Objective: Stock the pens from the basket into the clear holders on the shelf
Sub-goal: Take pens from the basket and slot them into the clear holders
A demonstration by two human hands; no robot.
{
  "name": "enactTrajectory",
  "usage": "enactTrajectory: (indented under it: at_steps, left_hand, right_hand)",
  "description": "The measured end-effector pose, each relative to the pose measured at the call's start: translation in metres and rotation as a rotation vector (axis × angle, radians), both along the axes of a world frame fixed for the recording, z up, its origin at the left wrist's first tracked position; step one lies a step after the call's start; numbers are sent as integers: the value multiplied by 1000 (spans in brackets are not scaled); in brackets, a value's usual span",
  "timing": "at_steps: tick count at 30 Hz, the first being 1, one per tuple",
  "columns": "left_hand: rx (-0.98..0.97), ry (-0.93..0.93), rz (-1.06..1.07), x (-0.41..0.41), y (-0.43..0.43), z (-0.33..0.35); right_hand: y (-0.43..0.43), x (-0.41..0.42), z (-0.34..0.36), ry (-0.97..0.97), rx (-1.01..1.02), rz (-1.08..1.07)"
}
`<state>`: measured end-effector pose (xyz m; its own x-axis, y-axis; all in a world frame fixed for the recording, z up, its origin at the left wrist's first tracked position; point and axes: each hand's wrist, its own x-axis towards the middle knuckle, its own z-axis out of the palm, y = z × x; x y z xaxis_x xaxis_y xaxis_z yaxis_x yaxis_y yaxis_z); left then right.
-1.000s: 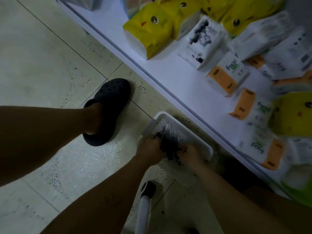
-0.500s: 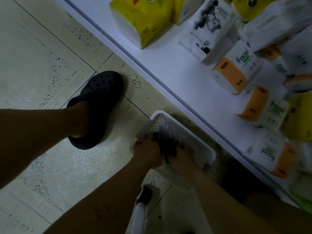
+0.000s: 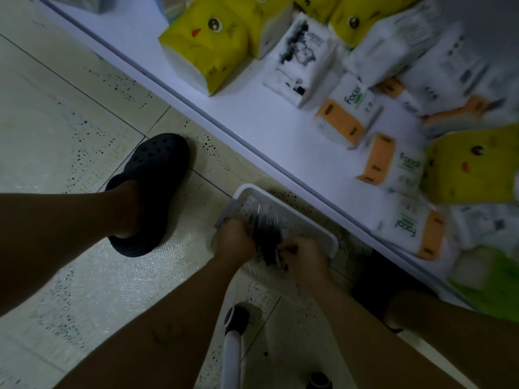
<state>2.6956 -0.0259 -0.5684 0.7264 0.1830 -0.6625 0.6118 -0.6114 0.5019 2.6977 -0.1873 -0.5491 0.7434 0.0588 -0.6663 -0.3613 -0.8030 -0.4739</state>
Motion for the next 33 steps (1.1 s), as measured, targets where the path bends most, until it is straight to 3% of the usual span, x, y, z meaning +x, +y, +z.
enactTrajectory:
  at_steps: [5,10,15,22,27,33]
  left_hand:
    - [-214,-108,74,-11,3,37]
    - [-295,44,-30,-25,-6,80]
    - [-326,-123,-52,-26,-13,124]
    - [-384,-298,80,-8,-23,198]
    - [-486,-501,34,-5,-35,265]
    - [-749,-589,40,7,-61,356]
  right_hand:
    - [-8,-11,32,-28,-27,-22]
    - [-7,-19,70,-127,71,-98]
    - [-4,-19,114,-269,108,-72]
    - [-11,-24,193,-432,259,-189]
    - [-16,-12,263,-601,337,-256]
    - [-38,-14,343,-880,401,-297]
